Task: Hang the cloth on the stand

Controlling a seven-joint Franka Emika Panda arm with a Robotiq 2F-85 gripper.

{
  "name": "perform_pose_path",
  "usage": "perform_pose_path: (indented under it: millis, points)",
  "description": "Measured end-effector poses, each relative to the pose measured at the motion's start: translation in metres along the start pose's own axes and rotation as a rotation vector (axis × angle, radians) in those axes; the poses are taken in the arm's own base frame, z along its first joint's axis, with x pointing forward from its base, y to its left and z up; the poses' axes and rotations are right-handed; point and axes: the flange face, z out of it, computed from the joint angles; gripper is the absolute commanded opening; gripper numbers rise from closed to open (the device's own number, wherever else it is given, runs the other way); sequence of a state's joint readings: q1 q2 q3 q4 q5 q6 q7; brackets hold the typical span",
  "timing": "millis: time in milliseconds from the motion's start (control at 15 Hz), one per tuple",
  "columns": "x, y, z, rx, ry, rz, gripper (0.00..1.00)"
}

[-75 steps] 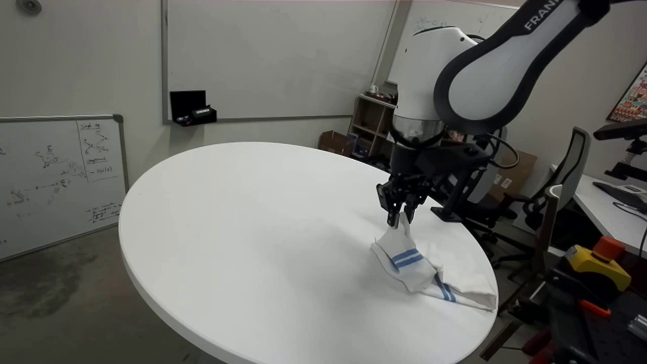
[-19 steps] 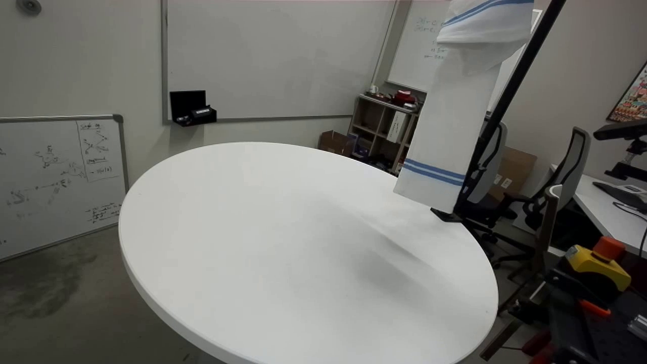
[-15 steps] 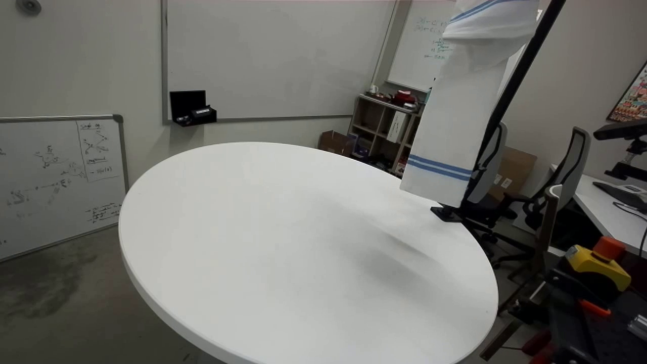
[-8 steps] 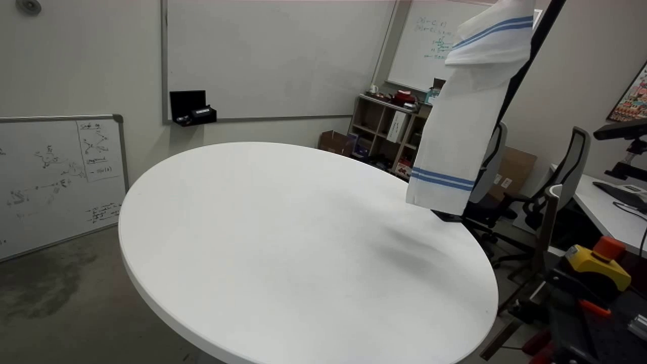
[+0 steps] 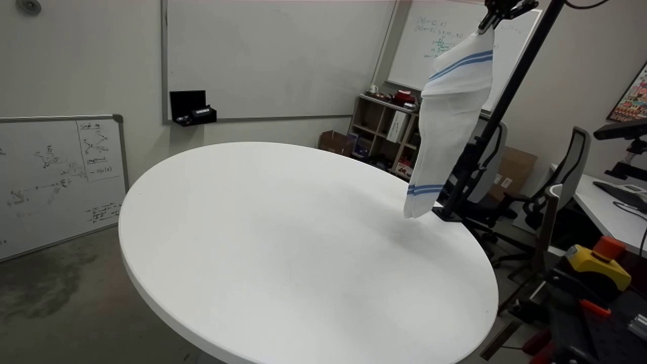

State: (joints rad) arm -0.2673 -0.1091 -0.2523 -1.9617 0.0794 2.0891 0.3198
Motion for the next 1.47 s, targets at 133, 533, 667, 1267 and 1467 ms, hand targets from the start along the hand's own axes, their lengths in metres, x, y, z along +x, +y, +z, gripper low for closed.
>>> perform_pose_path:
  millis: [133, 533, 667, 1267, 1467]
  points:
    - [0.015, -0.003, 0.016, -0.024, -0.013, 0.036, 0.01]
    - [0.042, -0.009, 0.055, -0.088, -0.066, 0.111, 0.01]
    - [0.046, -0.011, 0.066, -0.107, -0.088, 0.124, 0.31]
    - [0.054, -0.019, 0.091, -0.149, -0.134, 0.14, 0.95]
    - [0.053, -0.025, 0.091, -0.147, -0.134, 0.13, 1.0]
